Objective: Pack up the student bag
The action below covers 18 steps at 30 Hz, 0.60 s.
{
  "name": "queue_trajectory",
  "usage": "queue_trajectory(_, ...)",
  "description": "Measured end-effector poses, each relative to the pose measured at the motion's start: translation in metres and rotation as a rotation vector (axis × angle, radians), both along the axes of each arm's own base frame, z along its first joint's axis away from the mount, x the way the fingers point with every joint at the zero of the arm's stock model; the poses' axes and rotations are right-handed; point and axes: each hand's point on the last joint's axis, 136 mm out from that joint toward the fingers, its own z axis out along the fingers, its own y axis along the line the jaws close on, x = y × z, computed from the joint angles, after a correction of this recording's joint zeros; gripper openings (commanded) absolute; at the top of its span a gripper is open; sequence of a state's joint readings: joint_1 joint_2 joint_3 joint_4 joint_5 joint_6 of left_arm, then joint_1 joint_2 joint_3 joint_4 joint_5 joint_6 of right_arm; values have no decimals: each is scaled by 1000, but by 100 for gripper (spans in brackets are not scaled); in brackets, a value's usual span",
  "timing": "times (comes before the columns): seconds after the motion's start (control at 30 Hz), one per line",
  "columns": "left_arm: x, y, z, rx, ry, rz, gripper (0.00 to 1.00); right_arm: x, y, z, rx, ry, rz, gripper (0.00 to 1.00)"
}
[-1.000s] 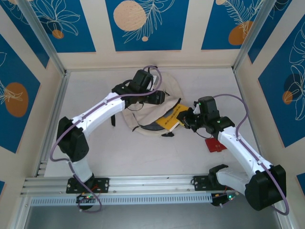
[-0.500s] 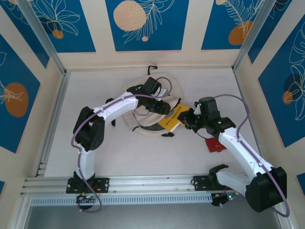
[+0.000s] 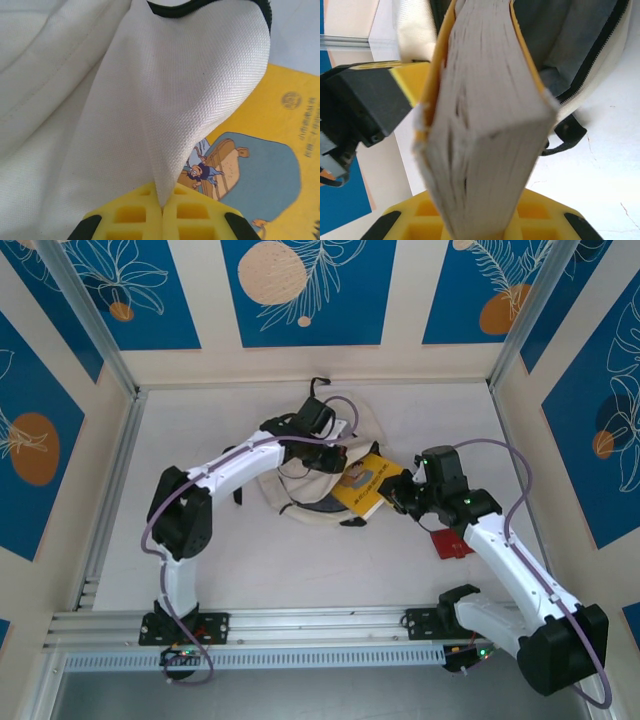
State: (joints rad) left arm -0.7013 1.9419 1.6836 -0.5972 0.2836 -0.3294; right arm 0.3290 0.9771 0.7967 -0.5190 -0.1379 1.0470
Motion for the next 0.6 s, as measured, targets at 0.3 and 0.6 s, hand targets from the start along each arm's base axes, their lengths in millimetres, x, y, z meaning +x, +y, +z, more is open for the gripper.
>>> queue_trajectory(0.3, -4, 14, 69, -67, -130, 31, 3, -6, 5, 23, 50, -78, 33, 4)
queue_trajectory(0.6, -4, 25, 99, -113, -202, 76, 3, 4, 23, 39, 95, -162, 74, 4)
